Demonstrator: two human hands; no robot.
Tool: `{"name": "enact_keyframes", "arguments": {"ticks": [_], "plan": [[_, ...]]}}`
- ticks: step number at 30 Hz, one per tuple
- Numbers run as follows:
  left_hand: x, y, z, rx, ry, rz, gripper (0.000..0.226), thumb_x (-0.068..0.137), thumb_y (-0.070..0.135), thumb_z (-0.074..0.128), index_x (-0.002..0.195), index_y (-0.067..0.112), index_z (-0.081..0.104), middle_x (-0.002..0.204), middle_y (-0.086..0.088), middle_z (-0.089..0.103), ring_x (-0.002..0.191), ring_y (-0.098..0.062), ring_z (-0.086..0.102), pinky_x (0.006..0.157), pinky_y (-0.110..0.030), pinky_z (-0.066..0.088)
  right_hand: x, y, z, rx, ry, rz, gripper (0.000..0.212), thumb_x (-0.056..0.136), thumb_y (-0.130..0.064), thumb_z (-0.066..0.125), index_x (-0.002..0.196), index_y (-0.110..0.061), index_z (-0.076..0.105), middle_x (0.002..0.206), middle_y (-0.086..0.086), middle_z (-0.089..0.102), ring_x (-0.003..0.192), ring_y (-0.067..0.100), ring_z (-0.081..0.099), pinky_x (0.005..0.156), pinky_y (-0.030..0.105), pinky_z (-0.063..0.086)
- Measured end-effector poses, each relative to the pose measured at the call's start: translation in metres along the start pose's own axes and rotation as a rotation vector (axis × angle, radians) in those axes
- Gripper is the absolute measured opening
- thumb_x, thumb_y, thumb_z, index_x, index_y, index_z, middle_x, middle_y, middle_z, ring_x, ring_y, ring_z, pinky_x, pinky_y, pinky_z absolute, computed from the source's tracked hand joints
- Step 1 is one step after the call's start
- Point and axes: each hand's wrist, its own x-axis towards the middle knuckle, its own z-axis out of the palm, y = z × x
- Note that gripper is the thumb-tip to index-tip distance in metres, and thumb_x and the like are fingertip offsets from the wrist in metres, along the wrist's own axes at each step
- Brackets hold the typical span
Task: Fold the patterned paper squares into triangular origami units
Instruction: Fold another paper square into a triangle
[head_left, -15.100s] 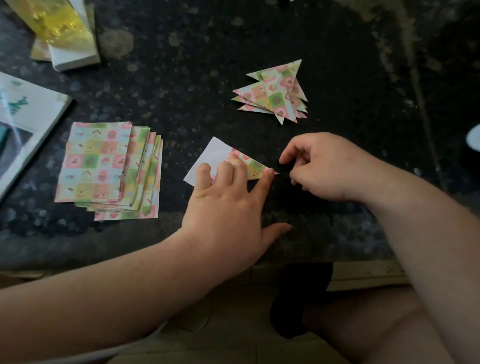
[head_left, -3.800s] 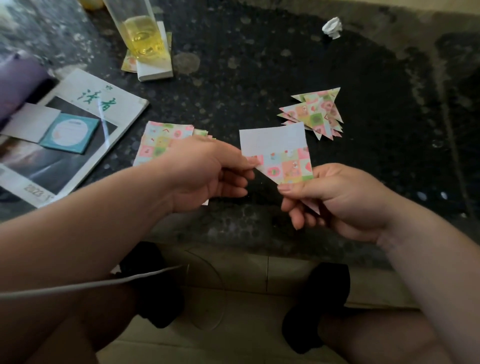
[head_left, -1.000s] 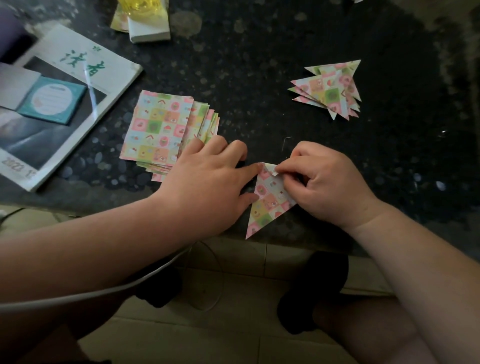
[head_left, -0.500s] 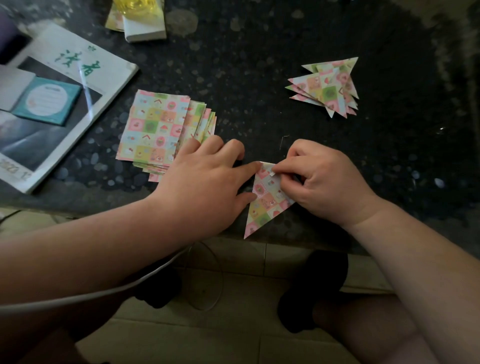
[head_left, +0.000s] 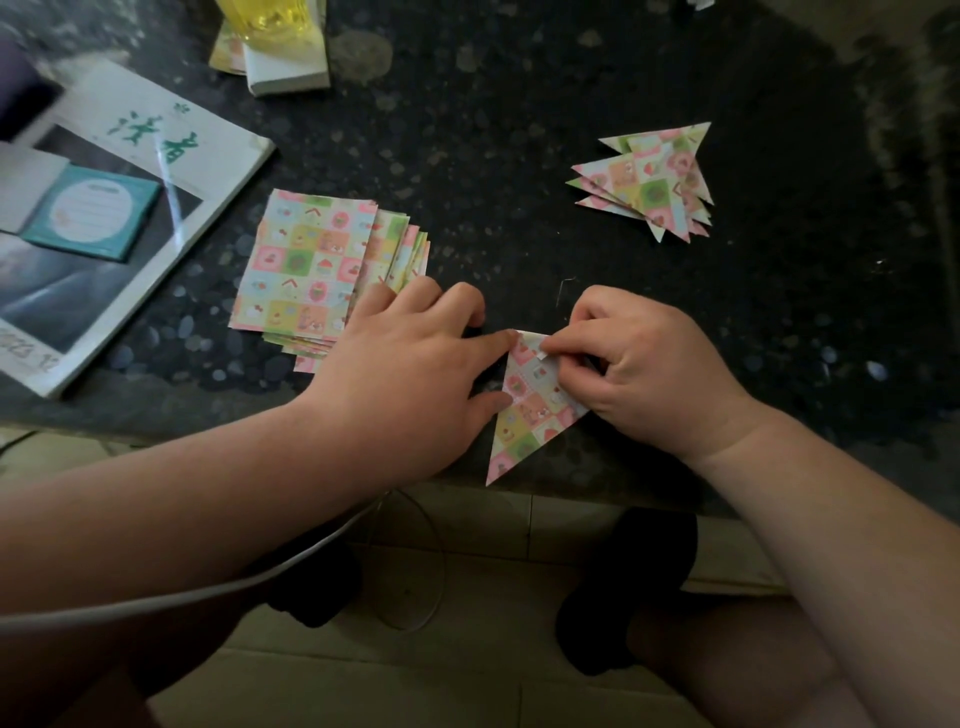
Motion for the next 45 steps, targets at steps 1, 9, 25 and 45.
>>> {"name": "enact_keyframes", "arguments": {"ticks": [1,9,25,45], "plan": [[0.000,0.000,0.000,0.001,-0.002,0.002,0.060,0.093,0.068,0.035,0.142,0.041,0.053,0.130,0.008,0.049,0.114,-0.021,0.046,0.097,-0.044,0.040,0.000,0.000,0.000,0.003,0.000,0.003,0.030,0.094,-0.031,0.059,0.109,-0.016,0.080,0.090,-0.003,0.064,0.076,0.013,0.059,0.061,0.039,0.055],[0.000,0.002,0.001,0.049,0.007,0.011,0.057,0.094,0.064,0.040,0.141,0.036,0.057,0.128,0.005,0.054,0.113,-0.024,0.049,0.093,-0.046,0.042,-0.001,0.000,0.001,0.025,0.019,0.012,0.030,0.093,-0.031,0.059,0.108,-0.017,0.080,0.089,-0.003,0.063,0.075,0.013,0.059,0.060,0.039,0.055],[0.000,0.004,-0.002,0.025,-0.004,-0.004,0.059,0.092,0.065,0.035,0.139,0.036,0.058,0.127,0.005,0.052,0.114,-0.024,0.049,0.095,-0.046,0.041,-0.001,0.001,0.002,0.022,0.032,0.013,0.023,0.093,-0.026,0.064,0.107,-0.017,0.081,0.088,-0.002,0.063,0.073,0.014,0.058,0.060,0.041,0.054],[0.001,0.004,-0.003,0.020,0.005,-0.002,0.055,0.096,0.063,0.035,0.138,0.036,0.058,0.127,0.003,0.054,0.113,-0.025,0.049,0.094,-0.047,0.041,-0.002,-0.016,-0.011,-0.113,-0.104,0.133,0.034,0.097,-0.040,0.053,0.115,-0.025,0.078,0.090,-0.008,0.053,0.085,0.013,0.047,0.064,0.038,0.049]]}}
